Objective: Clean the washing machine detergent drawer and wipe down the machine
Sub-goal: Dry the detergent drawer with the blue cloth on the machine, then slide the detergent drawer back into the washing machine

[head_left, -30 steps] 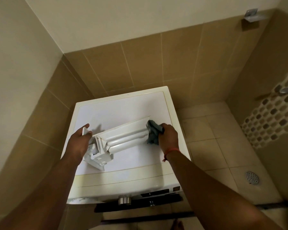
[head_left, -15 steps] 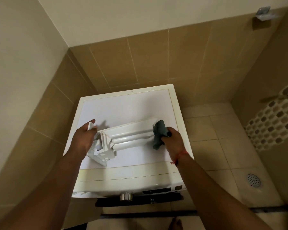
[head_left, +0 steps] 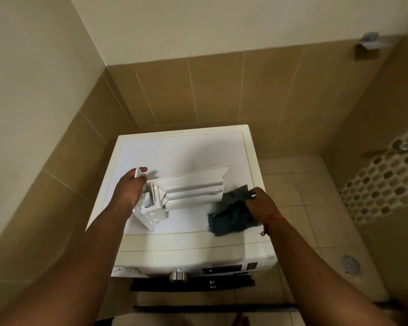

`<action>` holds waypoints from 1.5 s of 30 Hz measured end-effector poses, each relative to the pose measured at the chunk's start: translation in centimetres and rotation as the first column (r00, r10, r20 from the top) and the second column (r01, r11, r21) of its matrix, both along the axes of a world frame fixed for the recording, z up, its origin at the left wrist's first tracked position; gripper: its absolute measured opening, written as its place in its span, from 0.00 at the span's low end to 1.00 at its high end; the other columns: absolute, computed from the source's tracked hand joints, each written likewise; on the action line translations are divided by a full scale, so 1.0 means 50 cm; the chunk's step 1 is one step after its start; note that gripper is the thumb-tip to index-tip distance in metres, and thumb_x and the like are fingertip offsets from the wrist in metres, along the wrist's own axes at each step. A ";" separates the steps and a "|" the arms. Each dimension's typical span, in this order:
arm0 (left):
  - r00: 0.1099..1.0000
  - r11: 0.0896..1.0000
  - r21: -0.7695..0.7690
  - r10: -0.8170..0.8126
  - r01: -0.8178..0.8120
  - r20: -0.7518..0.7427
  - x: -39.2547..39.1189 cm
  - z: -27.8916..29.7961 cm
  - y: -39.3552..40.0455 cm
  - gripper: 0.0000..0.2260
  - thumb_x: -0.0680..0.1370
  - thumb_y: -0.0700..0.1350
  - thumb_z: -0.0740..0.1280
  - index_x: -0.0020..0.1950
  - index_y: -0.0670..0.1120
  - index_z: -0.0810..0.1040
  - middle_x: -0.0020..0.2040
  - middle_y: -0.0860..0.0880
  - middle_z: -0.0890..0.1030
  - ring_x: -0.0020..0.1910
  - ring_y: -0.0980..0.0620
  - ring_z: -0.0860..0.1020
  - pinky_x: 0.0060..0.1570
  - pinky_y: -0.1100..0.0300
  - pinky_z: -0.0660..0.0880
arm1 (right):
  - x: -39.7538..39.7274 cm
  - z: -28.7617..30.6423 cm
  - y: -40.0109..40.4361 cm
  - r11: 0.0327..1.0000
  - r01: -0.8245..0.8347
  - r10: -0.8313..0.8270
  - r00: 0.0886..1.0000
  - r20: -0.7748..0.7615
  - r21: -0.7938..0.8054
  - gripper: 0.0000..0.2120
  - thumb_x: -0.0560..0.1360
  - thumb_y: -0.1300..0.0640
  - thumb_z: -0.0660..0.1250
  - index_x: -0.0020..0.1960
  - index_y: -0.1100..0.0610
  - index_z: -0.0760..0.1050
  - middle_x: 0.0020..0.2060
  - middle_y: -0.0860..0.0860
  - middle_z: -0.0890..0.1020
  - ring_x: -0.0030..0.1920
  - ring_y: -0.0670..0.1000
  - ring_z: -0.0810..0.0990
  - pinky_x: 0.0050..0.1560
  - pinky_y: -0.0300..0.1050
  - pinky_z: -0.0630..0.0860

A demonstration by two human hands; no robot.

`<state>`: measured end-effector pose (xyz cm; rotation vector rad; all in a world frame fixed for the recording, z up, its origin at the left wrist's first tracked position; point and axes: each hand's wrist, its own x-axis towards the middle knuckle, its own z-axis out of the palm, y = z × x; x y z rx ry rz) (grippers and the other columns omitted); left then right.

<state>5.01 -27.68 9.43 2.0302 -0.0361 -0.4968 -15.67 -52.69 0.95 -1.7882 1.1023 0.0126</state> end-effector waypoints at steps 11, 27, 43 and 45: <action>0.992 0.971 -0.225 0.058 -0.081 -0.108 -0.003 -0.013 0.010 0.12 0.81 0.44 0.62 0.64 0.45 0.73 0.60 0.43 0.77 0.56 0.44 0.76 0.58 0.50 0.72 | -0.010 0.044 0.191 0.918 -0.135 0.153 0.988 0.019 -0.374 0.14 0.75 0.68 0.61 0.58 0.61 0.77 0.54 0.58 0.77 0.53 0.56 0.77 0.57 0.45 0.75; 0.870 0.817 -0.335 0.362 -0.469 -0.335 0.028 0.040 0.206 0.18 0.81 0.51 0.61 0.67 0.44 0.66 0.66 0.43 0.70 0.62 0.42 0.73 0.57 0.50 0.72 | 0.205 0.146 0.619 0.820 -0.200 0.374 0.897 0.237 -0.536 0.31 0.76 0.51 0.67 0.74 0.40 0.56 0.64 0.49 0.67 0.55 0.49 0.78 0.56 0.45 0.77; 0.982 0.867 -0.466 0.122 -0.177 -0.144 -0.045 0.037 0.376 0.14 0.82 0.48 0.58 0.64 0.44 0.74 0.58 0.44 0.80 0.55 0.42 0.79 0.60 0.44 0.75 | 0.104 0.219 0.614 0.860 -0.042 -0.375 0.624 0.686 0.508 0.12 0.79 0.67 0.62 0.60 0.59 0.76 0.55 0.59 0.83 0.56 0.58 0.82 0.56 0.56 0.80; 0.983 0.865 -0.474 0.109 -0.166 -0.145 -0.088 0.036 0.378 0.13 0.83 0.51 0.58 0.65 0.49 0.74 0.59 0.48 0.81 0.58 0.45 0.79 0.63 0.42 0.74 | 0.075 0.222 0.611 0.844 -0.086 -0.364 0.634 0.683 0.529 0.12 0.79 0.67 0.62 0.60 0.59 0.76 0.55 0.59 0.83 0.56 0.58 0.82 0.55 0.55 0.80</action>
